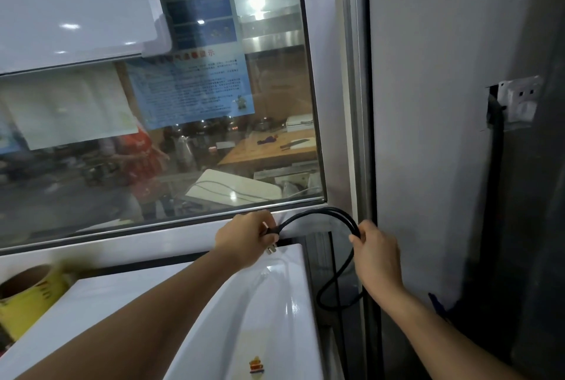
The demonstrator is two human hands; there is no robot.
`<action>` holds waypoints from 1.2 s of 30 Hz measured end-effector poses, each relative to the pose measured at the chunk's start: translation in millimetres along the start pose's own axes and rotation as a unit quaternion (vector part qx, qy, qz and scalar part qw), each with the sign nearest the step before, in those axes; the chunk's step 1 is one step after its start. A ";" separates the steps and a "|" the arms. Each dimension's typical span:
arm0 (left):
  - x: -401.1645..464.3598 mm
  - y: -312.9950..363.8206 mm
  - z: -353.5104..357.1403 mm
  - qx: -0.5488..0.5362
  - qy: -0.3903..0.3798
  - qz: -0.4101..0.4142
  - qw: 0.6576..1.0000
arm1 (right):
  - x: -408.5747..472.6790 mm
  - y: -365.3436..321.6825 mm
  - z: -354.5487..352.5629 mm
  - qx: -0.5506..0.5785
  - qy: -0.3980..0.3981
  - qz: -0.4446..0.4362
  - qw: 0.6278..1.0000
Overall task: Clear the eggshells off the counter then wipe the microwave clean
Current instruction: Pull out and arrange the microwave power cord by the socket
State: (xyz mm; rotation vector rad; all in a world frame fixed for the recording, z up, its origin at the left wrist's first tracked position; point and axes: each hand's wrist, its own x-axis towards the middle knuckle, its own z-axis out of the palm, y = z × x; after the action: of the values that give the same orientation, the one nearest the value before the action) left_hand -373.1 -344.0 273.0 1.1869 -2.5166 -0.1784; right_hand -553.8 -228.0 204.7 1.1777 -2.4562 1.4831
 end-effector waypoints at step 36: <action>17.4 -8.9 -6.8 0.056 0.031 0.025 0.998 | 3.8 3.7 30.8 0.106 0.095 -0.007 0.990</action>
State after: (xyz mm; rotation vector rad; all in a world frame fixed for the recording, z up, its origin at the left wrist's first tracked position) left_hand -374.4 -362.8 281.5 1.1510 -2.5271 0.0130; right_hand -548.6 -253.1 186.7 1.0246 -2.2077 1.7967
